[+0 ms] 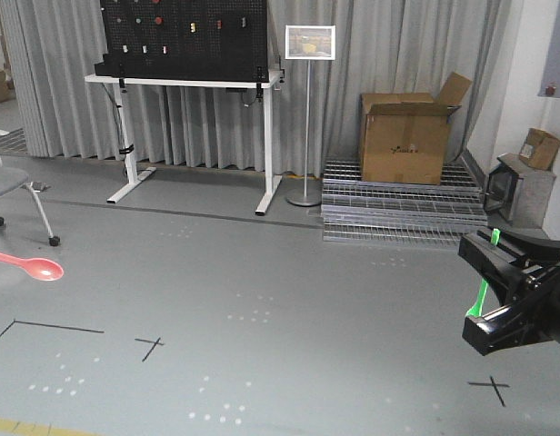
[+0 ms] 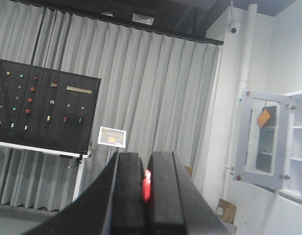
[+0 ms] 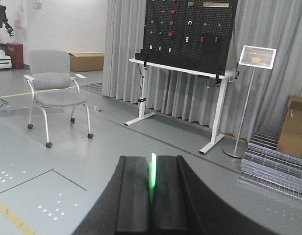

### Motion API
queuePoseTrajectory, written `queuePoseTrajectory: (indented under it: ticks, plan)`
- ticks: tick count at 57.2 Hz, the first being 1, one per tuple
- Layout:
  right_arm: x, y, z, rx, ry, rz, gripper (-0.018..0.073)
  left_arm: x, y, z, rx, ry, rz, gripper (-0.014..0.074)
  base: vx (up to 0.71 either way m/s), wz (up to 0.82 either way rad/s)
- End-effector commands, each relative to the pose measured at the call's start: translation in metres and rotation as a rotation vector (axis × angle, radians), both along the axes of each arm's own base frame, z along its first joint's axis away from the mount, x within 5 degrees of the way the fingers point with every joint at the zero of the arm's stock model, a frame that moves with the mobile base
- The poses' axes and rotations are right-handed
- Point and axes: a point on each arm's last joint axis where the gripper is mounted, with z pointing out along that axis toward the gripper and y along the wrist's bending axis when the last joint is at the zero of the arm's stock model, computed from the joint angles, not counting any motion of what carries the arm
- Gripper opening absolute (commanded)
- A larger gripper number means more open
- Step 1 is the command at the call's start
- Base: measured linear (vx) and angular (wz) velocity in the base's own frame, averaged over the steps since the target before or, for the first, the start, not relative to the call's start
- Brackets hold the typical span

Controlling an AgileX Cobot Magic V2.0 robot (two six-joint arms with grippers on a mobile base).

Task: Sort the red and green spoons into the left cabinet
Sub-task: 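Drive the base to the white cabinet holding both spoons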

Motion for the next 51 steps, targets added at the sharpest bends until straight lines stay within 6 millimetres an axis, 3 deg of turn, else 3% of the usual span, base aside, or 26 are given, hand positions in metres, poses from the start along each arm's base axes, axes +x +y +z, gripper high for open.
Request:
queuePoseTrajectory:
  ticks: [1, 51]
  plan:
    - [-0.0046, 0.0019, 0.0176, 0.035, -0.084, 0.033, -0.0001, -0.0039, -0.0006, 0.0159, -0.026, -0.102, -0.008, 0.0001, 0.62, 0.04]
    - [-0.0046, 0.0020, 0.0177, 0.036, -0.085, 0.034, -0.0001, -0.0039, -0.0006, 0.0159, -0.026, -0.102, -0.008, 0.0001, 0.62, -0.06]
